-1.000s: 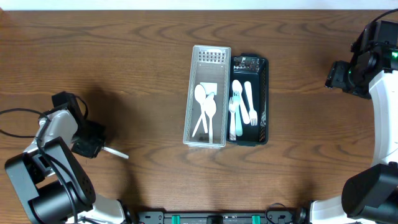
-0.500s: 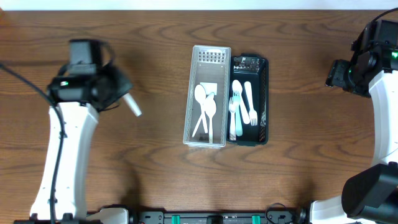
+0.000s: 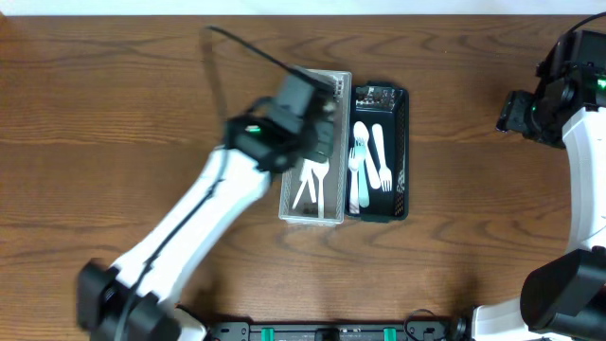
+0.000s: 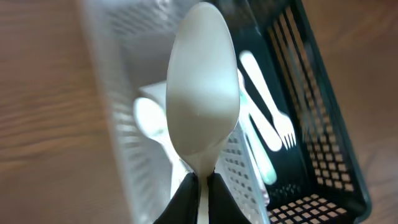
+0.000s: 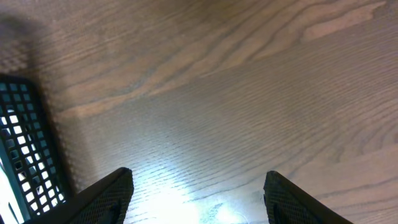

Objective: Pack container

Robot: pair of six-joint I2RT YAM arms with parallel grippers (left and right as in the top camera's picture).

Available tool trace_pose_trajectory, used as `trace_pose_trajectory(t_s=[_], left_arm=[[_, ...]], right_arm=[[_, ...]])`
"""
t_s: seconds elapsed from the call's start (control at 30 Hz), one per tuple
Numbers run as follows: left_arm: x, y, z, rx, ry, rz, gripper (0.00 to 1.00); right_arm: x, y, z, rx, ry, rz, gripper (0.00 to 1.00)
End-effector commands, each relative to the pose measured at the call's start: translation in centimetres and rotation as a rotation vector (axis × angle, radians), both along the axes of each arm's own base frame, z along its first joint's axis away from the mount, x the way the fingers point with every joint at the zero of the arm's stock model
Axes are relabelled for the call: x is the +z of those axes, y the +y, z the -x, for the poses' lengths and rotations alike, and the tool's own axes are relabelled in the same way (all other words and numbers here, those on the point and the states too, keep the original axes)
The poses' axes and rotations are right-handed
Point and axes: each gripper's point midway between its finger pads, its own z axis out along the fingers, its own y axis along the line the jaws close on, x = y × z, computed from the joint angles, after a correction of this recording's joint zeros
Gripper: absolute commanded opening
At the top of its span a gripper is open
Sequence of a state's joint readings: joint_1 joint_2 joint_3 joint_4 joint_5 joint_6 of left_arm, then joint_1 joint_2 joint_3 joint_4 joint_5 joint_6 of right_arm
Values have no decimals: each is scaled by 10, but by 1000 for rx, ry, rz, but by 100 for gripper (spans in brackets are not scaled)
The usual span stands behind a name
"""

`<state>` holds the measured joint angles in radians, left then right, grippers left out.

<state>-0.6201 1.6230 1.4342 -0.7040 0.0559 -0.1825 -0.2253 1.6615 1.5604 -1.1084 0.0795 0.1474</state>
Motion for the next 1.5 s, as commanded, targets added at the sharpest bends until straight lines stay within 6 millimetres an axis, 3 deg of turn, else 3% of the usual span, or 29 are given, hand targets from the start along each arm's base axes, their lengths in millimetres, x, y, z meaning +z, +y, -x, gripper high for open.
trace_pose_trajectory(t_s=[0.0, 0.13, 0.3, 0.4, 0.53, 0.67, 0.73, 0.87, 0.97, 1.03, 1.1, 1.23, 1.37, 1.47], left_arm=[[-35, -16, -2, -58, 37, -77, 6], [-68, -18, -5, -59, 98, -122, 9], [-70, -10, -12, -34, 100, -121, 16], [-68, 0, -18, -9, 97, -117, 42], [-55, 13, -26, 26, 84, -105, 57], [-13, 28, -36, 70, 20, -62, 73], [21, 48, -49, 134, -69, -44, 97], [72, 106, -79, 318, -251, -51, 98], [97, 157, -105, 470, -364, -50, 98], [106, 180, -117, 527, -407, -36, 98], [115, 204, -128, 586, -453, -24, 98], [115, 253, -136, 688, -468, -42, 98], [110, 292, -129, 758, -449, -75, 98], [120, 304, -123, 778, -469, -61, 98]], right_arm=[[-3, -5, 2, 1, 13, 12, 71], [-4, -5, 3, 0, 20, 10, 71], [-4, -9, 6, -13, 23, 9, 72], [-4, -12, 6, -20, 21, 5, 72], [-4, -10, 5, -15, 17, -2, 72], [-4, -10, 5, -15, 18, -3, 72], [-3, -10, 2, -13, 6, -5, 73], [3, -8, -12, 0, -53, 9, 76], [16, 3, -43, 56, -170, 41, 80], [29, 12, -64, 104, -258, 68, 86], [49, 26, -92, 157, -385, 97, 99], [88, 55, -129, 222, -597, 108, 99], [101, 64, -138, 241, -659, 112, 99], [104, 60, -134, 309, -641, 181, 99]])
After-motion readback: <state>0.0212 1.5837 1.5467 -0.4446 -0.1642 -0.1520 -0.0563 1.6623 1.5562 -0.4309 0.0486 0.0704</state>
